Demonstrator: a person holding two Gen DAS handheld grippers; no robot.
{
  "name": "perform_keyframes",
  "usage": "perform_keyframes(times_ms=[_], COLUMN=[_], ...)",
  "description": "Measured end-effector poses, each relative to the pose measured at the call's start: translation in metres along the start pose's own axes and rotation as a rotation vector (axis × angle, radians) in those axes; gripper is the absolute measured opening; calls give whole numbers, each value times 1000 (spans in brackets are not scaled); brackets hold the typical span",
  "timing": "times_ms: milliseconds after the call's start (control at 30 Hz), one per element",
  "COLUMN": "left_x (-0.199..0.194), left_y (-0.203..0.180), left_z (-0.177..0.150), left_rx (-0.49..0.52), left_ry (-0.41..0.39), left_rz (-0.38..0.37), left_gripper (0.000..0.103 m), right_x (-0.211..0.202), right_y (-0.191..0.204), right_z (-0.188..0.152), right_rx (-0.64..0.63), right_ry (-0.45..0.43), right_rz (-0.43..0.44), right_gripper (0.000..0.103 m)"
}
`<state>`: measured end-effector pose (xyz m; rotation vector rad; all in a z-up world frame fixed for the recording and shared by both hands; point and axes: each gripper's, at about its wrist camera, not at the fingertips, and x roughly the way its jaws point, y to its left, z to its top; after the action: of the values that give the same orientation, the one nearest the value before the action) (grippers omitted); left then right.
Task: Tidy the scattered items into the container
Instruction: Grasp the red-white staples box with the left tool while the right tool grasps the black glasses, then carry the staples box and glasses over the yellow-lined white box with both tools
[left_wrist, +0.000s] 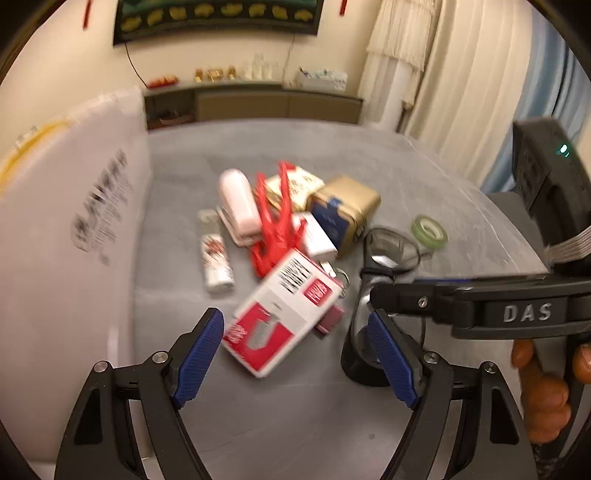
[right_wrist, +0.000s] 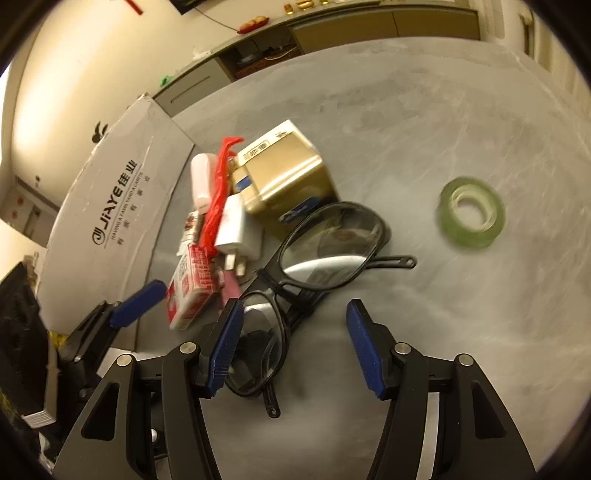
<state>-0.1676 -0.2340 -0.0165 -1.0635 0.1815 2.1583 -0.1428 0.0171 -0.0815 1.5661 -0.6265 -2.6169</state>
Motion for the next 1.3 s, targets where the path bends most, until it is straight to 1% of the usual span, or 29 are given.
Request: perform_keyframes(times_ms=[67,100,133,167,200,233,267,333,400,467,500,600,667,700,733,800,833,933,1133,1300], left_x=[-1,-5,-9,-12,-12,-9,-6,4,11,18,20,17,17,16,15,11,9,3,-20,-22], left_y=[-6,-8,-9,-8,-7,-5,-2,-1,-5,-9,-11,-14,-10,-8,-5,-1,2,4,13,16], left_z=[-1,0,1,3,4,6,6,9,10,9,8,1,1,0,0,-1,-1,1,7,8], left_rx=[33,41,49,58,66,71,74,86,111,122,122,127,103,90,79,55,42,20,-15,-35], left_ry=[10,4,-13,-26,-27,-19,-5,25,47,69,78,63,63,63,61,57,53,36,-23,-29], left_rz=[-63,-81,-68,-39,-5,20,30,30,11,-12,-18,-18,-39,-50,-58,-66,-70,-72,-78,-76], left_gripper=[82,82,82,82,82,82,82,82,82,65,50,42,39,39,39,39,39,39,38,38], right_x=[-10,-18,-27,-31,-34,-36,-35,-31,-25,-14,-14,-12,-12,-13,-16,-22,-26,-28,-37,-38], right_y=[-7,-9,-12,-17,-21,-23,-22,-19,-16,-12,-9,-3,-2,-2,-1,2,3,3,9,7], right_z=[5,1,-5,-5,-5,-6,-7,-7,-9,-9,-9,-9,-10,-9,-8,-3,-2,3,-1,0], right_rx=[-28,-39,-39,-32,-19,-1,15,28,32,35,30,-3,-13,-14,-18,-31,-35,-33,-31,-25], right_ry=[-28,-43,-57,-69,-74,-75,-73,-56,-25,-16,-32,-51,-51,-52,-56,-74,-83,-86,-88,-95], right_rz=[-100,-144,-175,-190,-176,-140,-97,-46,-26,-18,-20,-33,-32,-26,-27,-36,-33,-4,47,59], right_gripper=[60,60,62,62,62,62,62,62,62,64,64,65,61,52,45,22,13,7,6,6])
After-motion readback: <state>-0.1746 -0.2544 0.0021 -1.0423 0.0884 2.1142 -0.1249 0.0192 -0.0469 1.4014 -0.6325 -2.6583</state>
